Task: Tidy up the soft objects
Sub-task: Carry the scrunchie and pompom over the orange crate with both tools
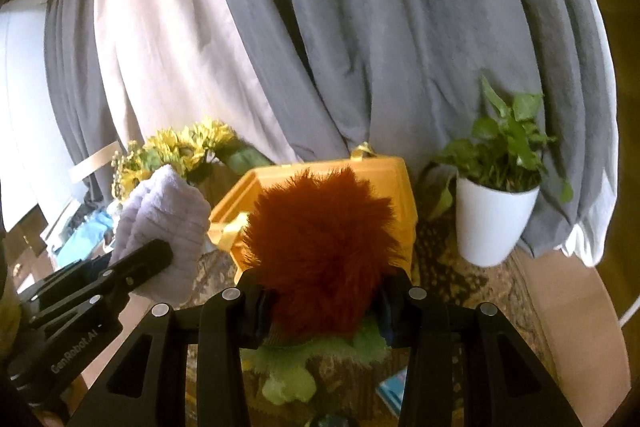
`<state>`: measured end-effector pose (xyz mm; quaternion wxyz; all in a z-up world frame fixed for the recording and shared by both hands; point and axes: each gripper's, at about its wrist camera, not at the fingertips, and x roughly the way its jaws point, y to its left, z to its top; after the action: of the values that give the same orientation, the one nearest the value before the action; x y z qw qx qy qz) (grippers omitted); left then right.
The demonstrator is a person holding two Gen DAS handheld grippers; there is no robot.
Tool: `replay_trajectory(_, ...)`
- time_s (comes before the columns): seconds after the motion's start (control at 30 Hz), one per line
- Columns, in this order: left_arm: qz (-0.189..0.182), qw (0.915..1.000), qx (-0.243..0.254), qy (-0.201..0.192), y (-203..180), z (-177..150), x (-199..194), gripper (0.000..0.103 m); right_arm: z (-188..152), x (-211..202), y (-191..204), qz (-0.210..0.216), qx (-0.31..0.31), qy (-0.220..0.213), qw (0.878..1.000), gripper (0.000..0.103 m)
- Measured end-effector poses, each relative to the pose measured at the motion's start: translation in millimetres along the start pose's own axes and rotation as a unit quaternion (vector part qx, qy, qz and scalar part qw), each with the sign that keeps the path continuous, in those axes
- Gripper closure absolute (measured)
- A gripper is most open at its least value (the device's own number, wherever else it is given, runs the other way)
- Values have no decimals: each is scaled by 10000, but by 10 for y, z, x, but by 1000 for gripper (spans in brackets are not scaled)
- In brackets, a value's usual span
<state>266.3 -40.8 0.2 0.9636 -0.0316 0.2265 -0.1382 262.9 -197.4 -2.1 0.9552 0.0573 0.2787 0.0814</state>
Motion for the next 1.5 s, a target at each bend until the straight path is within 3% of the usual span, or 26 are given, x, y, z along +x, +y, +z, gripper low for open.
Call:
replay_trajectory(0.4, 42, 9996, -23, -294, 168, 334, 324, 81, 387, 330, 32, 77, -179, -276, 9994, 62)
replay_trajectory(0.87, 225, 9991, 163, -305, 289, 640, 879, 80, 758, 1007, -58, 143, -306, -115, 9994, 62)
replay_trajectory(1.1, 262, 9996, 133, -14, 399, 723, 1258, 80, 847, 1387, -101, 89, -329, 132, 9993, 62)
replay_trajectory(1.5, 214, 9958, 142, 883, 547, 576, 1939, 80, 733, 2020, -225, -55, -292, 882, 9957, 62)
